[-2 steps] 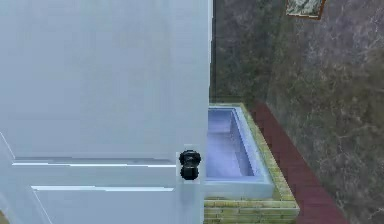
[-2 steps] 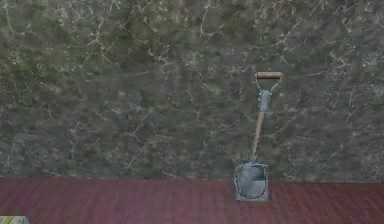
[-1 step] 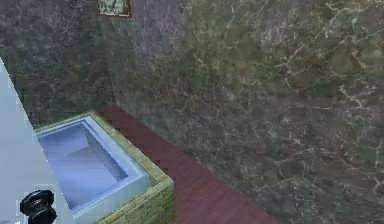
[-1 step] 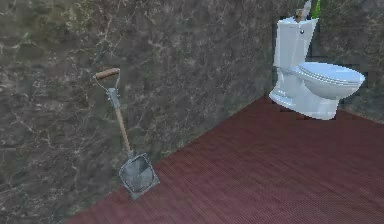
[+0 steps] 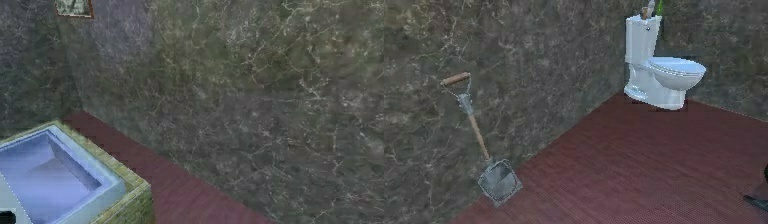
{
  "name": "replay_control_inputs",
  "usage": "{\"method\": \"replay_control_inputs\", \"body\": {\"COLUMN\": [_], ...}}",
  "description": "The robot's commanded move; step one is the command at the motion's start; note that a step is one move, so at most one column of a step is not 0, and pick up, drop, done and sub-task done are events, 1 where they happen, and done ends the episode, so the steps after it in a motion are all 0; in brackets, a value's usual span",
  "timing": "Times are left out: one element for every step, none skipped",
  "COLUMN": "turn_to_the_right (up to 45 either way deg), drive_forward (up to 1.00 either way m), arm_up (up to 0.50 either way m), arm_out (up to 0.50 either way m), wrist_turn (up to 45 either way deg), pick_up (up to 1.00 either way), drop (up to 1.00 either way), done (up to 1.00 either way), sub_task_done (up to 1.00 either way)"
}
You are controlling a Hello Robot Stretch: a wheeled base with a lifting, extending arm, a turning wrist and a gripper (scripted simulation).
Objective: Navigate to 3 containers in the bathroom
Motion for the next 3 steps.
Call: {"method": "replay_control_inputs", "body": {"turn_to_the_right": [0.0,-3.0,0.0], "drive_forward": [0.75,0.0,0.4], "arm_up": [0.0,0.0,0.0], "arm_out": [0.0,0.0,0.0], "wrist_turn": [0.0,0.0,0.0], "pick_up": [0.0,0.0,0.0], "drop": [0.0,0.0,0.0], "done": [0.0,0.0,0.0], "sub_task_done": [0.0,0.0,0.0]}}
